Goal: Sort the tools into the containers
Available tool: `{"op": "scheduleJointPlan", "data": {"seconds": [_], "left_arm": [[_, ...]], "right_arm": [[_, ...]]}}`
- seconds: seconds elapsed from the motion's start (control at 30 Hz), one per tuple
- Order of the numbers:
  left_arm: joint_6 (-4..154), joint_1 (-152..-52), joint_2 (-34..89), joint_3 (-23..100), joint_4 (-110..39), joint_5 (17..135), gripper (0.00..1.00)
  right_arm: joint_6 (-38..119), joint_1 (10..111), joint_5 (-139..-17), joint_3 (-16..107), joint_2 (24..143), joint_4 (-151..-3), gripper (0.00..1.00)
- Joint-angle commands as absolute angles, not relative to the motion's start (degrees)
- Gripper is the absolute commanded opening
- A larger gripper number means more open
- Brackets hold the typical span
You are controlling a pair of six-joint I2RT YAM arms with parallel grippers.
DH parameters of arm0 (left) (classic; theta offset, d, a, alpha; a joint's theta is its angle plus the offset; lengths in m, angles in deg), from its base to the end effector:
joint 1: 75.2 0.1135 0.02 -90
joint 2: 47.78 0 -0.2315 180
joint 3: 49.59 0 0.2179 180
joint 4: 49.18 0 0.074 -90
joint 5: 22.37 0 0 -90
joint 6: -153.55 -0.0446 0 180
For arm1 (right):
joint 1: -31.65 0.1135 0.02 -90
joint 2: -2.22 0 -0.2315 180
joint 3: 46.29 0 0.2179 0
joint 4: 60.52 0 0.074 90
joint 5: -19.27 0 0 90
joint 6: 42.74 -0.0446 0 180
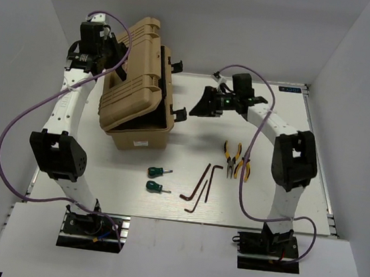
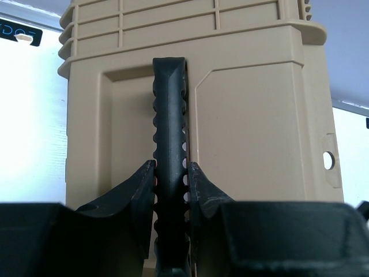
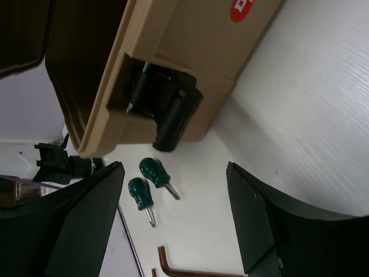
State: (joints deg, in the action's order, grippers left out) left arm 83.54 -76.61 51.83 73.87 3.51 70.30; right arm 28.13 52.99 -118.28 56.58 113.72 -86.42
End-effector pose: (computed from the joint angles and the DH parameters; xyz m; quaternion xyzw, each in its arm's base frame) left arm 0.3616 -0.0110 0.3727 -0.1272 0.8513 -0.1141 0.4960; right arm 0.3662 0.1784 0.2372 -0.2032 0.8062 0.4821 0.2762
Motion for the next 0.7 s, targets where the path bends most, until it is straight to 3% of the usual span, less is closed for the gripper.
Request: {"op": "scheduleJointPlan", "data": {"seconds": [0.0, 0.23, 0.67], "left_arm": [[83.2, -75.8, 48.5, 75.8, -3.3, 72.8, 0.00], [83.2, -75.8, 47.9, 74.6, -3.3, 73.3, 0.00], [83.2, -75.8, 47.4, 73.4, -3.3, 73.3, 0.00]], "right_arm": [[24.9, 54.8, -117.7, 64.5, 116.2, -85.3, 0.78], [26.4, 57.8, -115.6, 73.4, 123.1, -90.7, 0.76], [30.1, 61.1, -111.0, 74.7, 125.9, -95.1, 0.70]]}}
